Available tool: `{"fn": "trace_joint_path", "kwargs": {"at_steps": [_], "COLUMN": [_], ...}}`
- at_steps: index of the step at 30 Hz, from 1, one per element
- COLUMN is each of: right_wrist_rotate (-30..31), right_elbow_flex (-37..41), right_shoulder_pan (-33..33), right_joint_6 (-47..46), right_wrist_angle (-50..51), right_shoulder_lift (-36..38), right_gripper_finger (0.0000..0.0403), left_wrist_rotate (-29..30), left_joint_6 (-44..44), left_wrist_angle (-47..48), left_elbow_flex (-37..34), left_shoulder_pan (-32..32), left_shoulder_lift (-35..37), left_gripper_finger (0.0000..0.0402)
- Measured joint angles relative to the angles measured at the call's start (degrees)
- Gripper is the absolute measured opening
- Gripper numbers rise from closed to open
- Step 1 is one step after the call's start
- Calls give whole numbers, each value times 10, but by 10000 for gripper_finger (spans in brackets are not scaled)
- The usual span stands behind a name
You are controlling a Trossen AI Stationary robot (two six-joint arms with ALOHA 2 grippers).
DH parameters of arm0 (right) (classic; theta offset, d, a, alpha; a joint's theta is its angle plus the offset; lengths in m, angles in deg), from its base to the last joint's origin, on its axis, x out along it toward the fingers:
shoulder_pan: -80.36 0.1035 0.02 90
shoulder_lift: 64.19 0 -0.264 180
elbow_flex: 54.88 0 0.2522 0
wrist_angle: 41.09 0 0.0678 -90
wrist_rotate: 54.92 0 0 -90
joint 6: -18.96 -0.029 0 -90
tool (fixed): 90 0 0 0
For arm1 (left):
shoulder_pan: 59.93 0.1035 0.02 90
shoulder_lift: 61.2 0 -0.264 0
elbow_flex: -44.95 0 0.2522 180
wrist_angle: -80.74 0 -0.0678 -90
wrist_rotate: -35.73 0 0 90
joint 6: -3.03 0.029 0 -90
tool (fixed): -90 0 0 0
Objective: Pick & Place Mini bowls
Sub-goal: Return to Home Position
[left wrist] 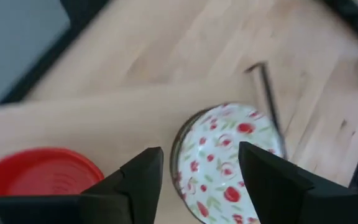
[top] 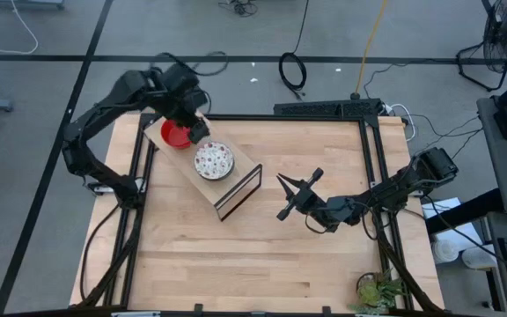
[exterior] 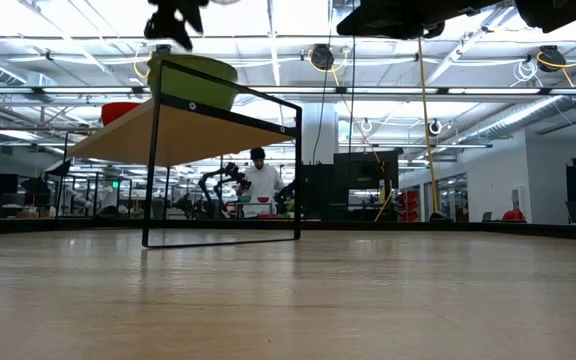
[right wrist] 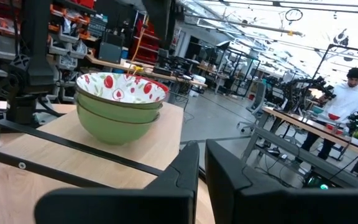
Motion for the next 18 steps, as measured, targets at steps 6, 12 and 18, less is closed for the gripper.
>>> {"fn": "trace_joint_path", "kwargs": {"at_steps": [6, 12, 18], "right_wrist_rotate": [29, 8, -216], "right_elbow_flex": [0, 0, 0], "right_shoulder_pan": [14, 33, 16], "right_joint_6": [0, -47, -208], "right_wrist_angle": [54, 174, 376], "right_shoulder_lift": [36, 126, 236], "right_gripper_finger": [18, 18, 18], "left_wrist_rotate": [71, 211, 134], "left_joint_6": [51, 63, 74], "left_wrist_angle": [-18, 46, -146], "left_elbow_flex": [48, 39, -111], "left_shoulder_pan": [-45, -64, -86], "left_shoulder_lift": [74, 194, 366], "left_gripper_finger": [214, 214, 214]}}
